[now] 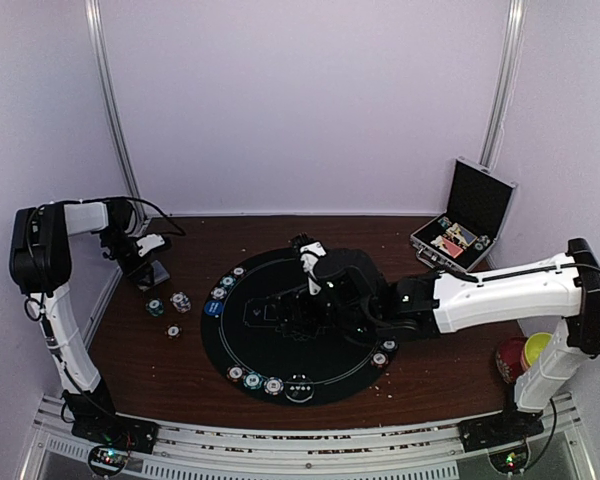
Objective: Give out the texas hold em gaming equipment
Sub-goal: Pick up the poker card from the corner of the board, then pass from the left arm to the right
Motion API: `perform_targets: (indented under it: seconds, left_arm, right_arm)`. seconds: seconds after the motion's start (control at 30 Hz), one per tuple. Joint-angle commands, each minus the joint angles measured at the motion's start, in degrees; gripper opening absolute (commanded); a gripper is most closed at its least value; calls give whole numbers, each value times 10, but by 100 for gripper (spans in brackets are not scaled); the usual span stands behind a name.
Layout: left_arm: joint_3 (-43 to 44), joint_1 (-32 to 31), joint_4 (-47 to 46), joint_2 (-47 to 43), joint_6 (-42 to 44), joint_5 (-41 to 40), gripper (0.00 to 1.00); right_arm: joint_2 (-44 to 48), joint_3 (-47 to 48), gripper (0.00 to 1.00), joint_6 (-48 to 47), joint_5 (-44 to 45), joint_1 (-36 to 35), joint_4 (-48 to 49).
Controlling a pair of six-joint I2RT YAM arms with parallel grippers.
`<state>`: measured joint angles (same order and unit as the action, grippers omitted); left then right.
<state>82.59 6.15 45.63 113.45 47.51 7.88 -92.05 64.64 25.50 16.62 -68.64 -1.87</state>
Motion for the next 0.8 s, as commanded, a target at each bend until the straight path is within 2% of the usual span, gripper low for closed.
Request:
perform_targets:
  seconds: [0.0, 0.17, 0.37, 0.77]
  left_arm:
    - [36, -3, 15, -29, -8, 27, 47]
    - [45, -9, 25, -44, -6, 44, 47]
    - [26, -37, 32, -75, -1, 65, 47]
    - [-45, -114, 23, -156, -10, 110, 47]
  right_arm:
    - [-66, 67, 100, 27, -67, 19, 1]
    - [-157, 142, 100, 98, -170, 61, 39]
    - [-249, 209, 98, 202, -287, 112, 143]
    - [-419, 350, 92, 355, -387, 136, 274]
